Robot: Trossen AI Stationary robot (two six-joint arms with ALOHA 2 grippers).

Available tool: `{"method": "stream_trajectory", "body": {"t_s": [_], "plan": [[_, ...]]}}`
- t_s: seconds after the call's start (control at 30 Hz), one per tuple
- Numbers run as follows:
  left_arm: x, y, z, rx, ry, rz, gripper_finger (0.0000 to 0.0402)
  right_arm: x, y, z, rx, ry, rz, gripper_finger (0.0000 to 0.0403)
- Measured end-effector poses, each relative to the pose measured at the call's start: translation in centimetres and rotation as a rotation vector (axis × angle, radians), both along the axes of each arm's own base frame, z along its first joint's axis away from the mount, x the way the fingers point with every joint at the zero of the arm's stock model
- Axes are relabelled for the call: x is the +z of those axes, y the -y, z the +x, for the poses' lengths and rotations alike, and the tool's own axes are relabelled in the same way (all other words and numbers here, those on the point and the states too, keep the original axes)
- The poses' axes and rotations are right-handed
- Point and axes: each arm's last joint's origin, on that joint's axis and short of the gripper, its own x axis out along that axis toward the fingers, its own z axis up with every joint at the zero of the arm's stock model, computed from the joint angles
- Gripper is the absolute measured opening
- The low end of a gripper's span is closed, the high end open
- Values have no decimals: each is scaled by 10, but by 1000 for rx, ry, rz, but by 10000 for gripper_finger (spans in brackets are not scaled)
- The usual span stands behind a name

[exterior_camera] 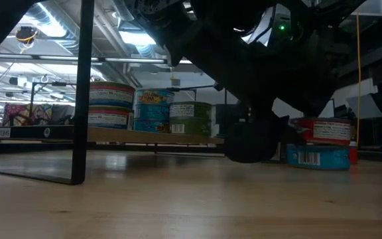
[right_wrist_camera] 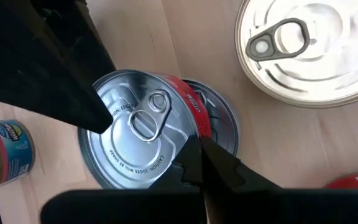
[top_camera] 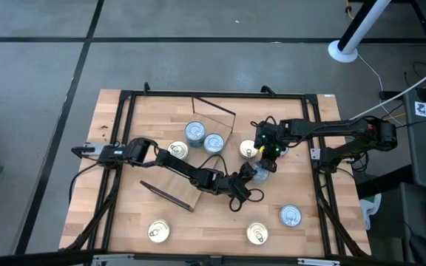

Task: Stack canned seafood by type on shelf
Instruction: Put the middle red tuna can on the shelf

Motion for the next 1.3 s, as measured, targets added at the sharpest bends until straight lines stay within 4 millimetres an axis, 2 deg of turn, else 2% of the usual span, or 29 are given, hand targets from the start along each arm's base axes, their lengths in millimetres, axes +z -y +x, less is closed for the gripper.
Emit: {"method": "stream_trajectory", "body": {"t_s": [0.37, 0.77, 0.87, 1.13, 1.3], "plan": [[10, 10, 3, -7, 105, 23, 258, -1, 0, -1, 0, -14, 5, 0], [10, -5, 6, 11, 100, 18, 255, -1, -1, -2, 1, -23, 10, 0], [10, -4, 6, 3, 97, 18, 235, -1, -1, -2, 1, -22, 10, 0], [10, -4, 6, -3, 93, 16, 140, -1, 0, -2, -25, -31, 8, 5], [10, -4, 6, -2, 93, 16, 139, -1, 0, -2, -50, -39, 15, 29]]}}
